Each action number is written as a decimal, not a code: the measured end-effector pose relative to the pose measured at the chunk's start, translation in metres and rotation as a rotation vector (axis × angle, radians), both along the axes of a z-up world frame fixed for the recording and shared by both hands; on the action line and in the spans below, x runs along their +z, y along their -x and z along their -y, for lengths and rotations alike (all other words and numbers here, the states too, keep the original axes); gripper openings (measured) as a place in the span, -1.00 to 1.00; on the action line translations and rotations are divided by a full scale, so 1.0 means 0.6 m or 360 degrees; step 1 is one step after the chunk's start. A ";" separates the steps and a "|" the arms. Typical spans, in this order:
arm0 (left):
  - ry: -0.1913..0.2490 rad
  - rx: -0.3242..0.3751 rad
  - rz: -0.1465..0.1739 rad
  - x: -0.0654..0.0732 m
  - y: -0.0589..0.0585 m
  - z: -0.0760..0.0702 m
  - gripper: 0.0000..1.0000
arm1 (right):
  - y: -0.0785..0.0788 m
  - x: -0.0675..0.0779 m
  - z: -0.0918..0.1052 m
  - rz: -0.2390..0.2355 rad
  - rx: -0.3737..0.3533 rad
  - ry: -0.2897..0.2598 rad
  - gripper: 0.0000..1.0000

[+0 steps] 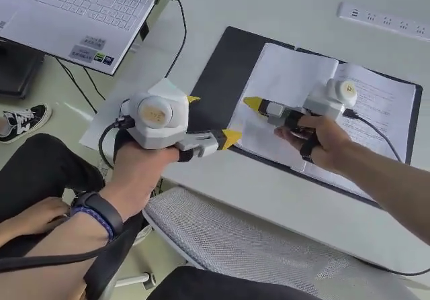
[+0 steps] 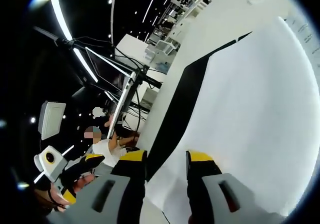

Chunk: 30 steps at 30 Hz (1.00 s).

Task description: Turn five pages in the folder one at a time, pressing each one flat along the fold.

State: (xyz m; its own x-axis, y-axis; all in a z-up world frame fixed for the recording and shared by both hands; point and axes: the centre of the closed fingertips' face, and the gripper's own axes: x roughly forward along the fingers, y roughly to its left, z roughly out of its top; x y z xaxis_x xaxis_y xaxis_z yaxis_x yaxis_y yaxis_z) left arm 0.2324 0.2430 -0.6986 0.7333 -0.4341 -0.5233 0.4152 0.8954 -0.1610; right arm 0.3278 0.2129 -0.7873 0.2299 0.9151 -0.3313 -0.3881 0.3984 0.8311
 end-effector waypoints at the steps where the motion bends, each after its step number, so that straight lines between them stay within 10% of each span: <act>1: -0.0002 -0.0003 0.0000 0.000 -0.002 0.002 0.28 | -0.002 0.008 0.007 0.0022 -0.0010 0.0001 -0.40; 30: -0.0048 -0.0225 -0.0081 -0.066 -0.048 0.080 -0.22 | -0.017 0.179 0.181 0.0485 -0.0102 0.0093 -0.34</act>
